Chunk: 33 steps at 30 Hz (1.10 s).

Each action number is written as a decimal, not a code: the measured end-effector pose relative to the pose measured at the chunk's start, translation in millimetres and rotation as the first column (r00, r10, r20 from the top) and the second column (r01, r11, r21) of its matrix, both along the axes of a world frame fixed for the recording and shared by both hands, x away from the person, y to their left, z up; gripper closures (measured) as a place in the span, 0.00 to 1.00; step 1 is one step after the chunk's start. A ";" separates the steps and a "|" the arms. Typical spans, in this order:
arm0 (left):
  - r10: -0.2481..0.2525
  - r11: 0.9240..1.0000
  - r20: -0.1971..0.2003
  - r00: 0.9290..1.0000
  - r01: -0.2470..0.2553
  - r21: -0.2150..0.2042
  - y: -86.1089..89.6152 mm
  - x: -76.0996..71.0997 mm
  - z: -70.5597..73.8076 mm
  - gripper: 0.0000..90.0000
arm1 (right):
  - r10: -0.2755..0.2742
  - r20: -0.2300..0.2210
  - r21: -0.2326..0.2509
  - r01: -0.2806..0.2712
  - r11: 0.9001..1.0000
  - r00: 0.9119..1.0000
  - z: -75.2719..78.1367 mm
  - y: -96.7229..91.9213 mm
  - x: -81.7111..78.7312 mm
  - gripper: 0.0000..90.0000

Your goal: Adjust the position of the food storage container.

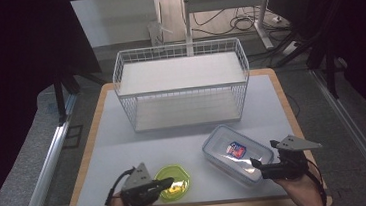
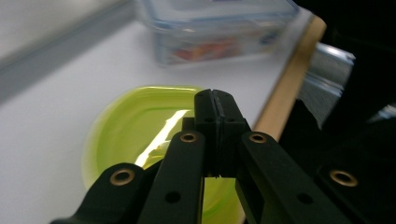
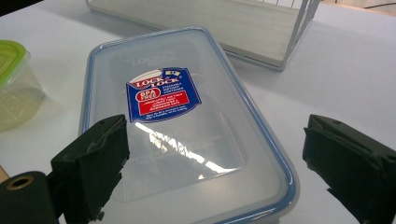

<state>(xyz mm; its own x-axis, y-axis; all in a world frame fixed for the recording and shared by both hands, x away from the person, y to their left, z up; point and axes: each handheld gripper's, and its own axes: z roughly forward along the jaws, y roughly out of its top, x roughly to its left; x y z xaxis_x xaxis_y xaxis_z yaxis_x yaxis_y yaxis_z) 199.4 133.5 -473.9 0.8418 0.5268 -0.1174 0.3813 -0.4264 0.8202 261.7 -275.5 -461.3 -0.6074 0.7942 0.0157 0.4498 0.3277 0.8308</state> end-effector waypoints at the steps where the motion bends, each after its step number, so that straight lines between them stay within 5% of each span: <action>1: -0.018 1.000 -0.007 1.000 0.018 0.011 -7.4 -1.0 -1.7 1.00 | 0.000 0.001 -0.001 0.000 1.000 1.000 0.1 0.1 -0.1 0.08; 6: -0.065 0.997 -0.047 0.997 0.067 0.047 -32.4 -3.9 -9.3 1.00 | 0.004 -0.004 -0.007 -0.004 1.000 1.000 -1.0 1.6 -0.1 0.08; 14: -0.040 0.989 -0.043 0.998 0.045 0.141 -41.9 -5.5 -18.7 1.00 | -0.001 -0.007 -0.011 0.001 1.000 1.000 -1.8 1.4 0.4 0.09; 33: 0.096 0.985 -0.067 0.993 -0.086 0.147 -2.6 26.6 -23.1 1.00 | 0.002 -0.014 -0.020 -0.002 1.000 1.000 -3.8 2.2 1.4 0.11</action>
